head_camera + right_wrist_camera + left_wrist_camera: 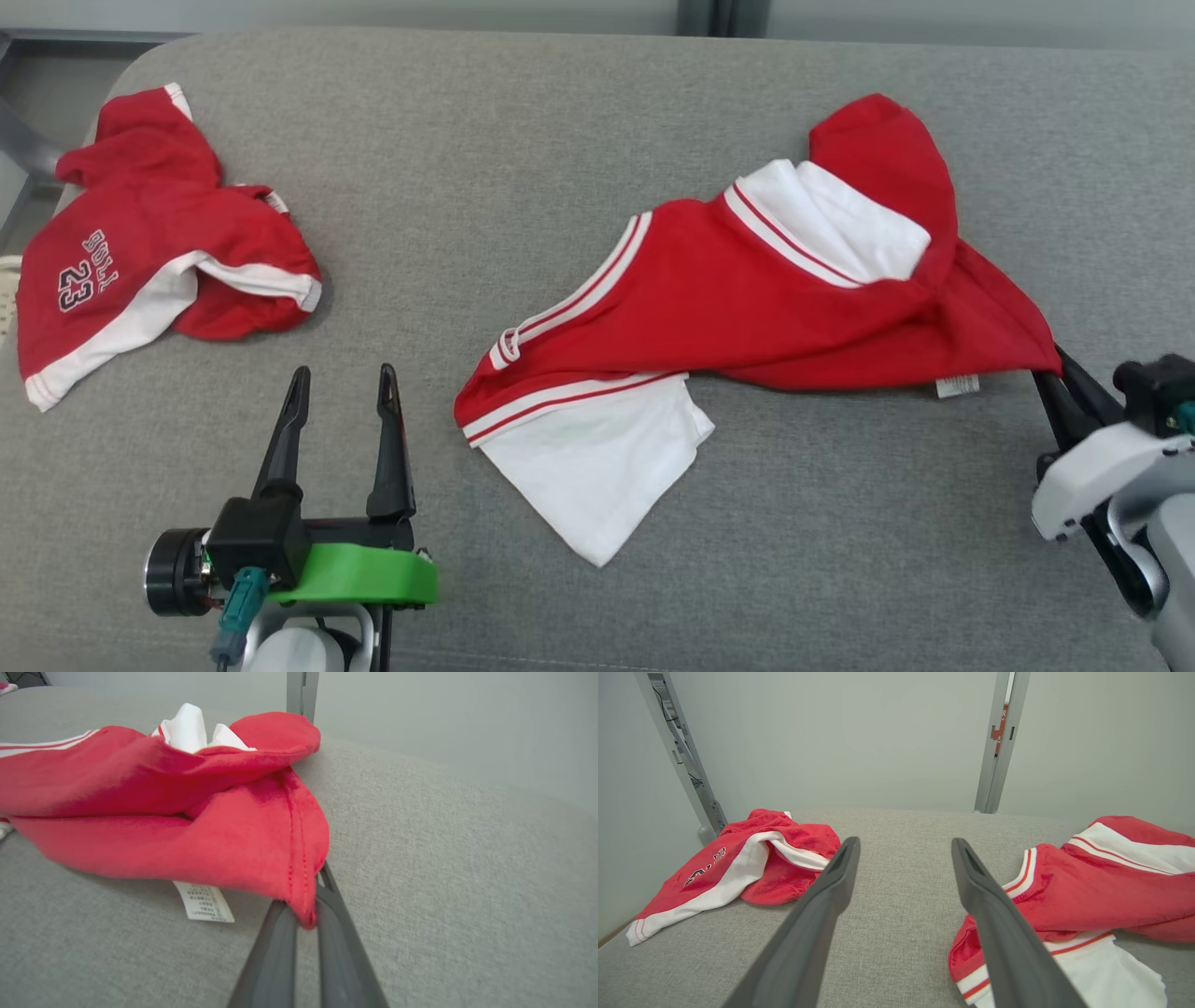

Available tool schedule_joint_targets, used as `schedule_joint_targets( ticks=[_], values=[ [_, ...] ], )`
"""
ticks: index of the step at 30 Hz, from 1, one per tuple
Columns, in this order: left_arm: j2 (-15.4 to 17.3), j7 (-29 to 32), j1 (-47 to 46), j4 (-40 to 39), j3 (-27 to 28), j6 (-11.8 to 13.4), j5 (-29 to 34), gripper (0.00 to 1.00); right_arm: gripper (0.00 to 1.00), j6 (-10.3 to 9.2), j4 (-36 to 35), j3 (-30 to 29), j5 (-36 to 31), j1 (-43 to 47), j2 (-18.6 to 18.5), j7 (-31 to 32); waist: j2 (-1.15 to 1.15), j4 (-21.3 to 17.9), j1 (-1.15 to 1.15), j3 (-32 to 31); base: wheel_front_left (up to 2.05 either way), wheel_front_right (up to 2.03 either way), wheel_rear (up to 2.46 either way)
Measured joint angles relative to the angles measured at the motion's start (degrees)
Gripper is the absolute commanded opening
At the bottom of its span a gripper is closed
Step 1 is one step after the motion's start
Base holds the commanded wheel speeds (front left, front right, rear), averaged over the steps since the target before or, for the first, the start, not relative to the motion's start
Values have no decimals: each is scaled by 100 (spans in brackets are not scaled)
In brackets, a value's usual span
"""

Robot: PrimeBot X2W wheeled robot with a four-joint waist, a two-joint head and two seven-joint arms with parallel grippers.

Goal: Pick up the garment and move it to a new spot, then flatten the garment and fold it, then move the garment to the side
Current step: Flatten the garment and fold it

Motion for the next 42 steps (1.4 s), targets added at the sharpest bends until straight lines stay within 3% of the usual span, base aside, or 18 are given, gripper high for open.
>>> schedule_joint_targets(
  ticks=[11, 12, 14, 24, 28, 42],
  values=[
    [-1, -1, 165, 33, 197, -140, 67, 100, 0, 0, -409, -1125, -22, 1541, 91, 1, 0, -533, 0, -396, 0, 0, 0],
    [0, -1, 179, 32, 204, -142, 81, 100, 15, 0, -437, -1151, -55, 1625, 158, 1, 0, -573, 0, -421, 0, 0, 0],
    [-1, -1, 207, 34, 216, -145, 83, 100, 100, 0, -523, -1172, -115, 1697, 250, 8, 0, -638, 0, -464, 0, 0, 0],
    [-1, -1, 213, 55, 203, -196, 142, 100, 100, -1, -1425, -1540, -474, 1657, 196, 175, 0, -754, 0, -589, 0, 0, 0],
    [0, -1, 213, 46, 198, -198, 142, 100, 100, 0, -1822, -1466, -456, 1619, 364, 390, 0, -710, 0, -579, 0, 0, 0],
    [0, -1, 125, 27, 70, -165, 118, 100, 100, 0, -1390, -1228, -167, 1689, 1016, 474, 0, -437, 0, -360, 0, 0, 0]
  ],
)
